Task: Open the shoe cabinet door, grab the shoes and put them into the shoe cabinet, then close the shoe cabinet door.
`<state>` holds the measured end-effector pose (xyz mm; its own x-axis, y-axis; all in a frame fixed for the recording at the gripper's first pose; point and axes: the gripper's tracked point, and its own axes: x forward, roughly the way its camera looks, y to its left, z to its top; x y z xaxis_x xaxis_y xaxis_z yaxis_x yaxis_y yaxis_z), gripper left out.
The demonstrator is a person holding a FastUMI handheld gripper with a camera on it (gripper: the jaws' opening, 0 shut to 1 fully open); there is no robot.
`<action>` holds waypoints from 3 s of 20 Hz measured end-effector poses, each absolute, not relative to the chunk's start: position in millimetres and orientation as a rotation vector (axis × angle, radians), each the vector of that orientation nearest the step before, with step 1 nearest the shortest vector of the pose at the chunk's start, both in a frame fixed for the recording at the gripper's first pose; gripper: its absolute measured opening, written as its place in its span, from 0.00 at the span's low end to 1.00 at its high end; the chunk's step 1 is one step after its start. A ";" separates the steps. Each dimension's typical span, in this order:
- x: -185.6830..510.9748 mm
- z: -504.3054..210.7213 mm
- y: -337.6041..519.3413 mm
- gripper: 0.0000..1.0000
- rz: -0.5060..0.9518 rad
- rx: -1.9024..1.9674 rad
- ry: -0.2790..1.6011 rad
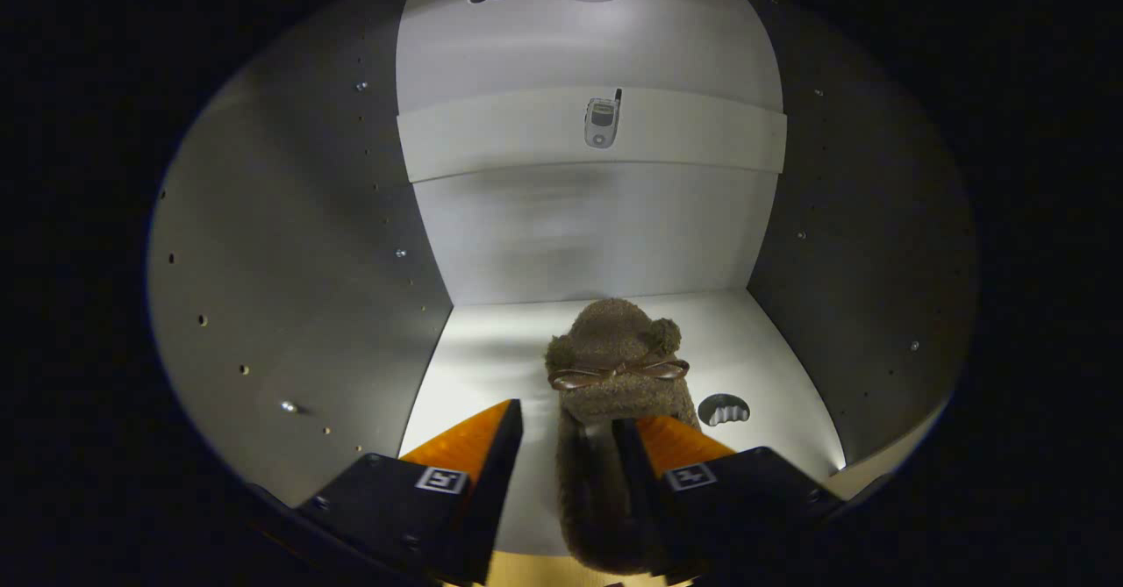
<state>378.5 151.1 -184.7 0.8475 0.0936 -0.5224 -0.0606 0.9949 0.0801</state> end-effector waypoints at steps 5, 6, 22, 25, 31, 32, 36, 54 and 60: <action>344.6 -152.7 151.0 0.99 0.116 0.108 0.491; 337.1 -144.5 148.9 0.98 0.122 0.102 0.471; 84.3 14.7 100.3 0.98 0.200 0.005 -0.006; 35.4 22.8 74.0 0.97 0.170 -0.013 -0.050; -46.0 24.3 21.8 0.97 0.123 -0.029 -0.095; -56.6 27.7 10.1 0.97 0.097 -0.035 -0.115; -90.1 41.6 -42.9 0.97 -0.011 -0.013 -0.167; -48.1 2.3 -220.2 0.98 -0.184 0.069 0.044; -44.0 4.9 -209.1 0.98 -0.157 0.068 0.047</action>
<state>-44.0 -209.1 4.9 0.9866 -0.1545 -0.0520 0.1577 0.9854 0.0636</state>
